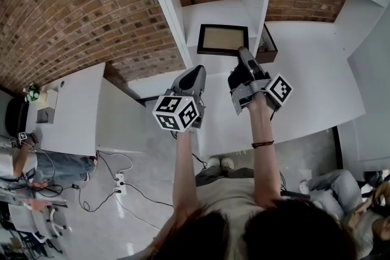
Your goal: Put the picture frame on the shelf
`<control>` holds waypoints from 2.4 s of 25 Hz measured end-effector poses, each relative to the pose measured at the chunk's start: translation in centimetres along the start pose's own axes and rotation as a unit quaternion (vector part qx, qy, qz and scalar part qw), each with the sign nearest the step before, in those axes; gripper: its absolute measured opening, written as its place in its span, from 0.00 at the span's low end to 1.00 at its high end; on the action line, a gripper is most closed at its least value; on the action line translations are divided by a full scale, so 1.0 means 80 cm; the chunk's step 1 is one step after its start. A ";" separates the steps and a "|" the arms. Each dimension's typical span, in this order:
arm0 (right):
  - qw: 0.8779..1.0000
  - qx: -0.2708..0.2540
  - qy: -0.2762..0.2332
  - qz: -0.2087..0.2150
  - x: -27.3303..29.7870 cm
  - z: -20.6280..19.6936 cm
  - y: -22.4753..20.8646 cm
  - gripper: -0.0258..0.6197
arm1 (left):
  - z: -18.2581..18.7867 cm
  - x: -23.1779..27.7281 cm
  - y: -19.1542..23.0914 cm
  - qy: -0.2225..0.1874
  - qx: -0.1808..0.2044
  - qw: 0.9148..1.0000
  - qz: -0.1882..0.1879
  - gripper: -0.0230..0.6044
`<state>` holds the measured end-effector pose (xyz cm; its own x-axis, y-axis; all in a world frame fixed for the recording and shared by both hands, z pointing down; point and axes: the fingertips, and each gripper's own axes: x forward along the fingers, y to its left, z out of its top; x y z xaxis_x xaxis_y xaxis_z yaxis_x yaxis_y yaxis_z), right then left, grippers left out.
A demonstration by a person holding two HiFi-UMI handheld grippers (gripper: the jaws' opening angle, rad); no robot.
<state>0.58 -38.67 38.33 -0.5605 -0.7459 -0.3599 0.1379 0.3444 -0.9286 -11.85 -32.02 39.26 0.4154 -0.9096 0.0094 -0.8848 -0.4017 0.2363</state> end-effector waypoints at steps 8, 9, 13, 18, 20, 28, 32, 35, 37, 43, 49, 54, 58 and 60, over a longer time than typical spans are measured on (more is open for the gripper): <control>1.000 0.000 -0.012 -0.001 0.021 0.007 -0.009 0.15 | 0.010 0.021 0.011 0.003 0.009 1.000 -0.016 0.05; 1.000 0.000 -0.014 -0.001 0.023 0.008 -0.010 0.15 | 0.011 0.024 0.012 0.003 0.010 1.000 -0.018 0.05; 1.000 -0.001 -0.016 0.000 0.033 0.012 -0.013 0.15 | 0.012 0.032 0.017 0.007 0.012 1.000 -0.023 0.05; 1.000 0.001 -0.017 0.000 0.048 0.016 -0.019 0.15 | 0.012 0.044 0.026 0.010 0.015 1.000 -0.026 0.05; 1.000 -0.001 -0.016 -0.001 0.054 0.017 -0.021 0.15 | 0.014 0.047 0.031 0.010 0.014 1.000 -0.026 0.05; 1.000 -0.002 -0.014 -0.008 0.072 0.023 -0.035 0.15 | 0.015 0.065 0.040 0.014 0.013 0.999 -0.032 0.05; 1.000 -0.002 -0.011 -0.015 0.078 0.021 -0.042 0.15 | 0.015 0.070 0.045 0.016 0.013 0.999 -0.032 0.05; 1.000 -0.001 -0.009 -0.020 0.082 0.019 -0.046 0.15 | 0.016 0.072 0.049 0.017 0.014 0.999 -0.033 0.05; 1.000 -0.003 -0.006 -0.023 0.083 0.019 -0.048 0.16 | 0.016 0.075 0.050 0.019 0.014 0.999 -0.033 0.05; 0.999 -0.003 -0.002 -0.033 0.086 0.021 -0.054 0.15 | 0.013 0.082 0.049 0.023 0.015 0.999 -0.035 0.05; 0.999 -0.004 0.000 -0.048 0.085 0.020 -0.061 0.15 | 0.013 0.086 0.048 0.021 0.013 0.999 -0.032 0.05; 0.999 -0.001 -0.002 -0.049 0.084 0.020 -0.062 0.15 | 0.010 0.086 0.050 0.021 0.010 0.999 -0.032 0.05; 0.999 -0.003 -0.003 -0.048 0.084 0.021 -0.063 0.15 | 0.009 0.085 0.051 0.021 0.009 0.999 -0.031 0.05; 0.999 -0.005 -0.001 -0.050 0.084 0.020 -0.063 0.15 | 0.010 0.085 0.052 0.020 0.010 0.999 -0.028 0.05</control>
<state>-2.58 -46.37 40.46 -0.5695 -0.7777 -0.2661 0.0742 0.2737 -0.9589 -12.89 -40.00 39.54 0.4725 -0.8806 0.0363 -0.8637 -0.4544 0.2182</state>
